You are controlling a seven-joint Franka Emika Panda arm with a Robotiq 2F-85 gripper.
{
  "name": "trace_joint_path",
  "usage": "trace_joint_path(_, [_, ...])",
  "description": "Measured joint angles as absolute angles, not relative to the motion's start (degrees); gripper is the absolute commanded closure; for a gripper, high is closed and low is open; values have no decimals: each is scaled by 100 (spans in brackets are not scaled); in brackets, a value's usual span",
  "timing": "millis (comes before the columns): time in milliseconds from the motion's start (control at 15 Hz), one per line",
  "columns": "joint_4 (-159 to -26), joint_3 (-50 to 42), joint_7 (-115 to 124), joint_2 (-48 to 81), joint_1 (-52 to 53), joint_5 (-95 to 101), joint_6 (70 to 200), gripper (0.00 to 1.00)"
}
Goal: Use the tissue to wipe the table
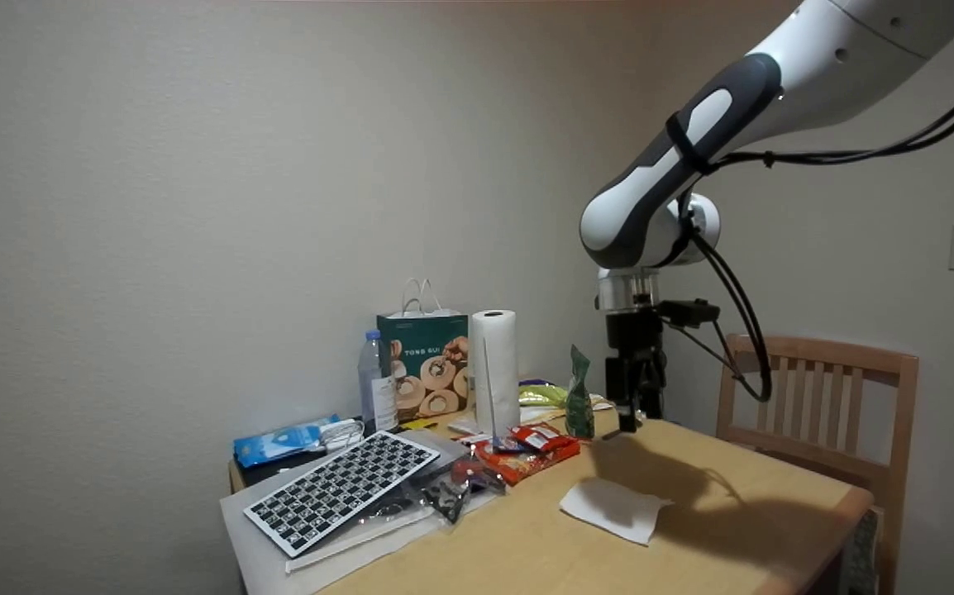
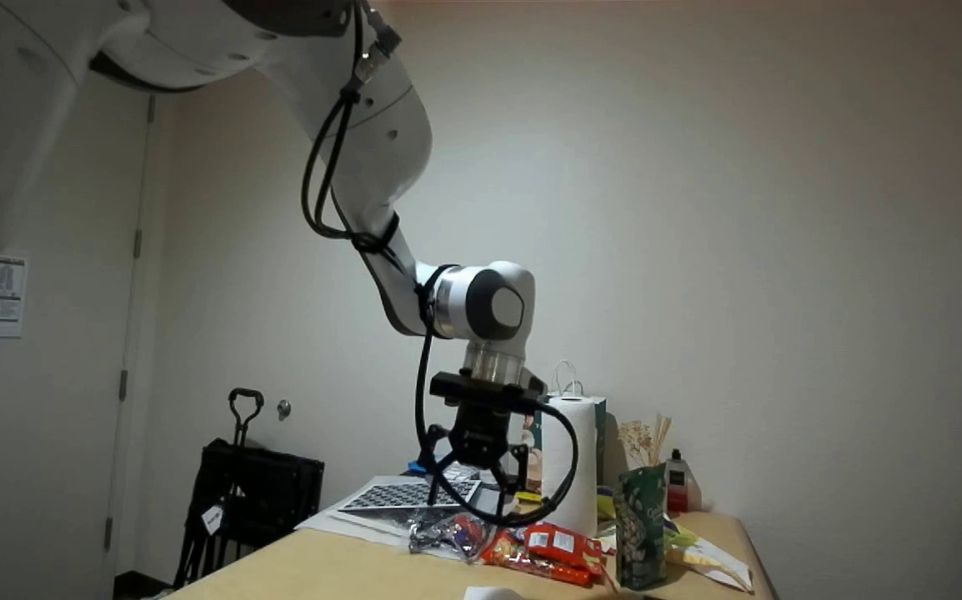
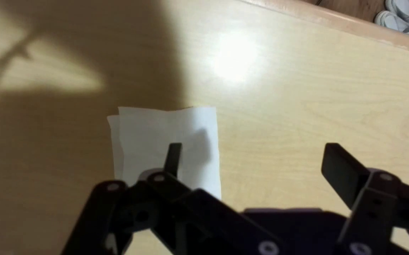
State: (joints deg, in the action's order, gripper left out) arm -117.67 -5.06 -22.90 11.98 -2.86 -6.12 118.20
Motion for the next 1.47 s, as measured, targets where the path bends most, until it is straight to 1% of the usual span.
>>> trace_joint_path(267, [-11808,-476,-2290,1541,-343,-612,11822,0])
trace_joint_path(667, [-11751,-452,-2200,1590,-361,-555,11822,0])
trace_joint_path(1000, [-11069,-407,-1316,2236,-308,-145,11779,0])
trace_joint_path(1267, [-10360,-315,-961,2846,-177,76,11287,0])
trace_joint_path(1467, [-10189,-309,-950,2976,-144,88,11203,0])
